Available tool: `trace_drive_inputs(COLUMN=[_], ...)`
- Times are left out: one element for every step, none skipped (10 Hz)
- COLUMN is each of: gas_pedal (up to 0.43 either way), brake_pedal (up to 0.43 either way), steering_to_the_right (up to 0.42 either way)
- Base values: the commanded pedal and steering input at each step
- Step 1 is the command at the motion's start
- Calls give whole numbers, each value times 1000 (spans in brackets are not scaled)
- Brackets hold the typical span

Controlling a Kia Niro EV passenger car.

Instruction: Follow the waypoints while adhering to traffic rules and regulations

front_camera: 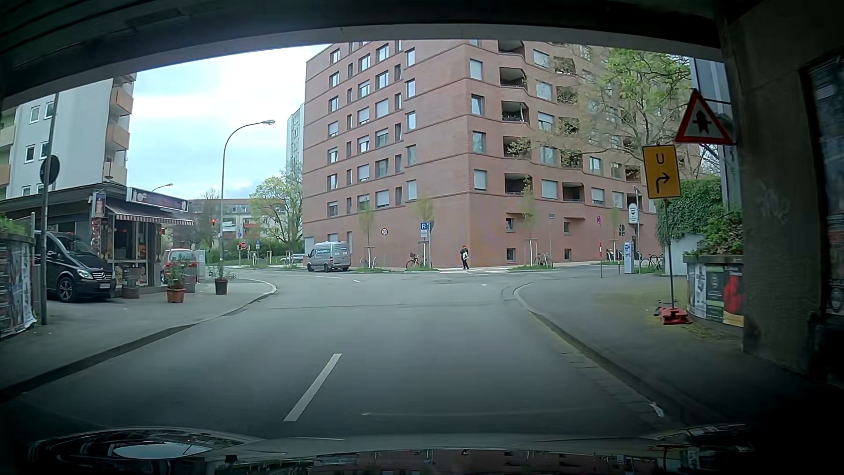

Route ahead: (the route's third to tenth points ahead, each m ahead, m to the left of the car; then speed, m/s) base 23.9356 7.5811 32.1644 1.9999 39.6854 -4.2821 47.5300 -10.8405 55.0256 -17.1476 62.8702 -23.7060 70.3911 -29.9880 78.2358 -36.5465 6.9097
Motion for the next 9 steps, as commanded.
trace_drive_inputs(gas_pedal=[0,0,0,0,0,0,0,20,20], brake_pedal=[0,0,0,0,0,0,0,0,0], steering_to_the_right=[-14,-11,-9,-8,-8,-8,-6,-4,-3])
